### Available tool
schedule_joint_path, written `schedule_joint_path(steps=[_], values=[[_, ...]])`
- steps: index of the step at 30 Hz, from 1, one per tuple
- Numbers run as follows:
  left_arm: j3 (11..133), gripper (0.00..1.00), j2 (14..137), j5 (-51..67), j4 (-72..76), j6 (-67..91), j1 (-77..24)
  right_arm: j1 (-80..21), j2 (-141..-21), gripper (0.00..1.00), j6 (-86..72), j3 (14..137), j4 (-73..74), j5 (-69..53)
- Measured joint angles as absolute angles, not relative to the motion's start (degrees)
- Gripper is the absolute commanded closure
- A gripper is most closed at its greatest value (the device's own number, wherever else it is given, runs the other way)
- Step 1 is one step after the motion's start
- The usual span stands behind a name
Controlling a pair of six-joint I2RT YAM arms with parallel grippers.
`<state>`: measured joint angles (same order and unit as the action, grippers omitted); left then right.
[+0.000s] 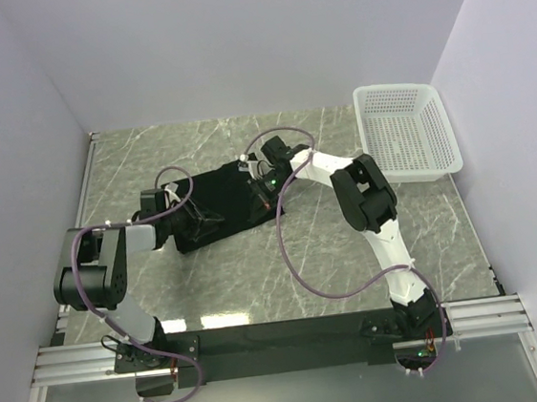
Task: Fold and stack the t-shirts
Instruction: Neatly place the folded tshirt to the corner
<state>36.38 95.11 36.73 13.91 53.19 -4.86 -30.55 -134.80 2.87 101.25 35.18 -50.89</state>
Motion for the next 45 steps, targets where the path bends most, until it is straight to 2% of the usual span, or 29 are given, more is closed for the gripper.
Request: schedule_joint_path(steps=[8, 15, 22, 28, 36, 45], values=[[36.47, 0.46, 92.88, 36.21, 12.10, 51.75, -4.40, -28.71, -134.67, 1.00, 4.56, 100.79, 36.82, -52.51], [39.18, 0.41, 81.67, 33.43, 3.77, 48.75, -2.50, -22.98, -131.31, 1.00, 12.56, 100.82, 43.05, -51.57], [36.73, 0.41, 74.04, 34.70, 4.67, 48.99, -2.11, -21.39, -129.71, 1.00, 15.92, 101.36, 46.26, -51.77], [29.28, 0.41, 76.40, 37.54, 8.71, 50.57, -2.11, -22.65, -131.04, 1.00, 13.47, 105.32, 45.78, -50.98], [28.32, 0.44, 83.05, 36.40, 10.04, 50.24, -2.02, -22.98, -133.34, 1.00, 8.58, 108.66, 42.83, -46.59], [23.99, 0.44, 82.50, 35.27, 11.81, 50.30, 1.34, -22.46, -135.85, 1.00, 3.92, 108.73, 41.58, -38.52]])
